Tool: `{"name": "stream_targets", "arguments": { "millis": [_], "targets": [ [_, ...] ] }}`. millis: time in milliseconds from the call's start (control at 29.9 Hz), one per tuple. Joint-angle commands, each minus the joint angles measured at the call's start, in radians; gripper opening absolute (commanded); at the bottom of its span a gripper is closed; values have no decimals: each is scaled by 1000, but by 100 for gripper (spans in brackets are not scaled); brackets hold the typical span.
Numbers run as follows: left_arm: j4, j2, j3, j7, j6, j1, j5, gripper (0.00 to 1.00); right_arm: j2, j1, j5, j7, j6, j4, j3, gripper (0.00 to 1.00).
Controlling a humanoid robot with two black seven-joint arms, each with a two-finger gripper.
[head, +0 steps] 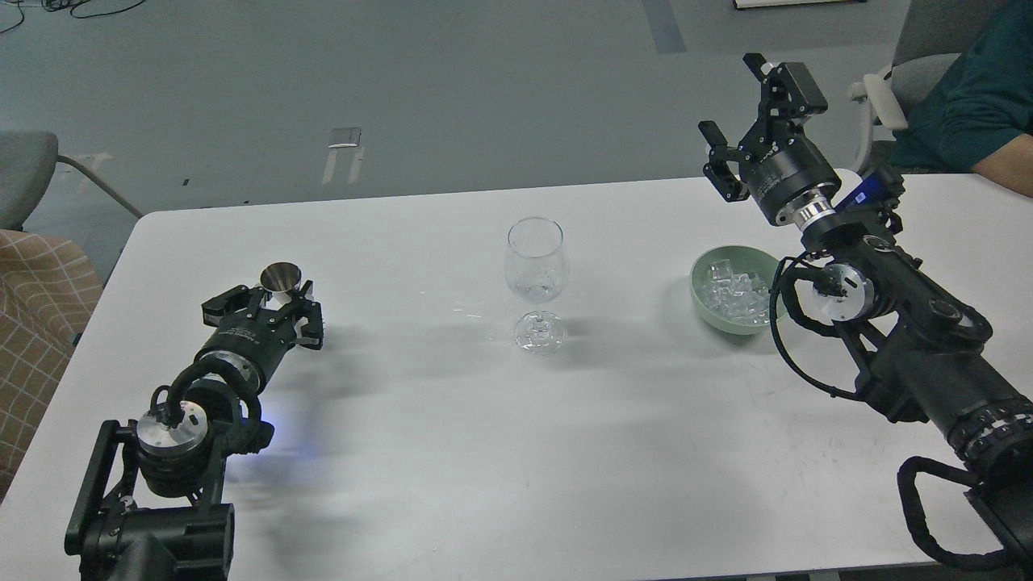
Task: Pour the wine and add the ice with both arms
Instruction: 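Set the jigger on the table and open the left gripper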
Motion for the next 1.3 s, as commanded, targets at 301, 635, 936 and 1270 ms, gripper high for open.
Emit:
{"name": "stream_targets", "arguments": {
  "millis": [301, 635, 936, 1270],
  "targets": [
    [0, 0, 2, 2, 0, -3, 0, 59, 0, 0, -1, 0, 0, -2, 0, 100],
    [1, 0, 2, 0, 0, -11, 3, 96, -2, 2, -1, 0, 0, -2, 2, 100],
    [0, 0, -4, 2, 0, -5, 1, 98, -2, 2, -1, 0, 0, -2, 2, 100],
    [-5, 0, -24, 9, 0, 17, -11, 98, -2, 2, -1, 0, 0, -2, 2, 100]
  ]
}}
